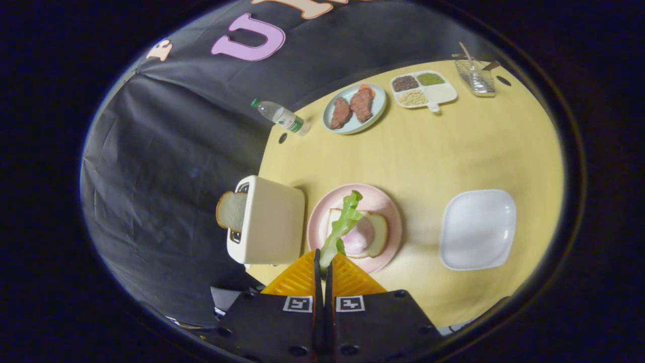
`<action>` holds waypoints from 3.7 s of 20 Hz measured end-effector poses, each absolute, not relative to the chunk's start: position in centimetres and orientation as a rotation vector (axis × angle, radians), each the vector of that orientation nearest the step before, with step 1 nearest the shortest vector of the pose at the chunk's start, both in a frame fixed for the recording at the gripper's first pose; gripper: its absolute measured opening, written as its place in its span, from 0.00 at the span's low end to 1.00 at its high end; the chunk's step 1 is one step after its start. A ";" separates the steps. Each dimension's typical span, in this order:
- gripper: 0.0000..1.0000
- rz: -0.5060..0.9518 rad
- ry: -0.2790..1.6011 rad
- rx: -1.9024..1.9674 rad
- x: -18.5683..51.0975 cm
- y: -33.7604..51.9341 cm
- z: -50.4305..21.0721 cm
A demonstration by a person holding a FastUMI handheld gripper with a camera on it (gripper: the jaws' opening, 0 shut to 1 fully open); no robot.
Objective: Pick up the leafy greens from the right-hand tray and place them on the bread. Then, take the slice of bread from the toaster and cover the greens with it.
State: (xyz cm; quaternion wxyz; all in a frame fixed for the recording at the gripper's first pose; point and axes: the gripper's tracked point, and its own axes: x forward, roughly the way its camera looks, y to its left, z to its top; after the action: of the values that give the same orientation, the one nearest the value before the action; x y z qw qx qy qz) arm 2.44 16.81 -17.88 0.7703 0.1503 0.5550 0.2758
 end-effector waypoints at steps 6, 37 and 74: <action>0.03 0.574 1.257 0.274 2.7 19.6 -23.2; 0.99 0.313 1.354 0.064 1.6 13.9 -22.9; 0.56 0.356 1.429 -0.152 1.9 41.8 -19.0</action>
State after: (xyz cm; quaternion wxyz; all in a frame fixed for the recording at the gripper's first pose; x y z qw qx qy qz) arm 1.86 41.81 -18.96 0.7383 -0.0691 0.6510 0.1621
